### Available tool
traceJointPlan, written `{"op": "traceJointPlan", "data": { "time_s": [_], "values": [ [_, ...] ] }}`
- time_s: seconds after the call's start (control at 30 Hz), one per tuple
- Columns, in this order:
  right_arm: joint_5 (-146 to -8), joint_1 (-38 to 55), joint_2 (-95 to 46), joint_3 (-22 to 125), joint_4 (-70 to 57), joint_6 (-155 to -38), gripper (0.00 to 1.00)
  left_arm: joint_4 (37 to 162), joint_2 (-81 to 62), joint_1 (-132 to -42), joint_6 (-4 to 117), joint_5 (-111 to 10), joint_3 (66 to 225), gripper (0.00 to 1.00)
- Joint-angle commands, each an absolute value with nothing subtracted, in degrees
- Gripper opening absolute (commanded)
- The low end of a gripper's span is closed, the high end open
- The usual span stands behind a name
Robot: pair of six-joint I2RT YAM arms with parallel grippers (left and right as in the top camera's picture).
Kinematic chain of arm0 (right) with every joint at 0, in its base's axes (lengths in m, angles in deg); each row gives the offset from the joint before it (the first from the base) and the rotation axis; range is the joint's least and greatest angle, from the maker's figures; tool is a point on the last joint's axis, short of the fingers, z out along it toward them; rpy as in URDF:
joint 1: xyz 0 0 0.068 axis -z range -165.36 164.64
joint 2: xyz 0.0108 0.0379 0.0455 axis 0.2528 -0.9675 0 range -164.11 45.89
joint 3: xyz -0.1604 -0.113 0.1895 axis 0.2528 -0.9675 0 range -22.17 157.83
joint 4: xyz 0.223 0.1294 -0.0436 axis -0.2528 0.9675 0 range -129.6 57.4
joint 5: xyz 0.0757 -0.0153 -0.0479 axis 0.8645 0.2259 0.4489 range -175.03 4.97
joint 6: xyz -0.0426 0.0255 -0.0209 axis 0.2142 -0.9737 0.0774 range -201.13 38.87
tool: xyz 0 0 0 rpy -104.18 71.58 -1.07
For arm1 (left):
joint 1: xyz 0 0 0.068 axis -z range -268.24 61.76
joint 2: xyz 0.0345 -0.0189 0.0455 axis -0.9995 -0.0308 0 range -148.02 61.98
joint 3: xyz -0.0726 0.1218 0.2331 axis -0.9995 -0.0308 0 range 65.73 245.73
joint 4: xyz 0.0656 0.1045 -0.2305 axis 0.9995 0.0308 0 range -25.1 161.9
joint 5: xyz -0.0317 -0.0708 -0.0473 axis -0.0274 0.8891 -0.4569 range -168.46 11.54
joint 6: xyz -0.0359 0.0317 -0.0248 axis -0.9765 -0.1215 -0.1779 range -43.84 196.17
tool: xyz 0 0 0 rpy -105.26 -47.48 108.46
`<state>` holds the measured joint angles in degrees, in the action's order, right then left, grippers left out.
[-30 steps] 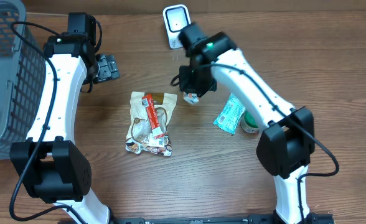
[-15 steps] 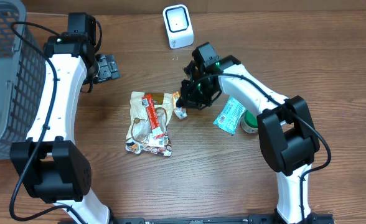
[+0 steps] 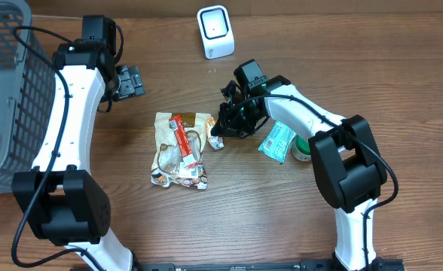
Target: Scan the item barcode
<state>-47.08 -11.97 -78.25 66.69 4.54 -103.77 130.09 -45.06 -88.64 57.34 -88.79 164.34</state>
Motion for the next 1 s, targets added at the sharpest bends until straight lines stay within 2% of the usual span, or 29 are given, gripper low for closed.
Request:
{"op": "traceJointPlan", "data": {
  "time_s": [0.0,0.8,0.97],
  "values": [
    [-47.0,-10.9,-77.4,66.2,4.6,-103.6,0.04,130.2,-44.1,-88.4,58.6,-89.4,165.3,1.0],
    [-47.6,-7.3,-77.3,66.2,9.6,-103.8,0.11,130.2,-44.1,-88.4,58.6,-89.4,165.3,1.0],
    [-42.4,-5.7,-77.3,66.2,10.4,-103.7,0.04,130.2,-44.1,-88.4,58.6,-89.4,165.3,1.0]
  ]
}}
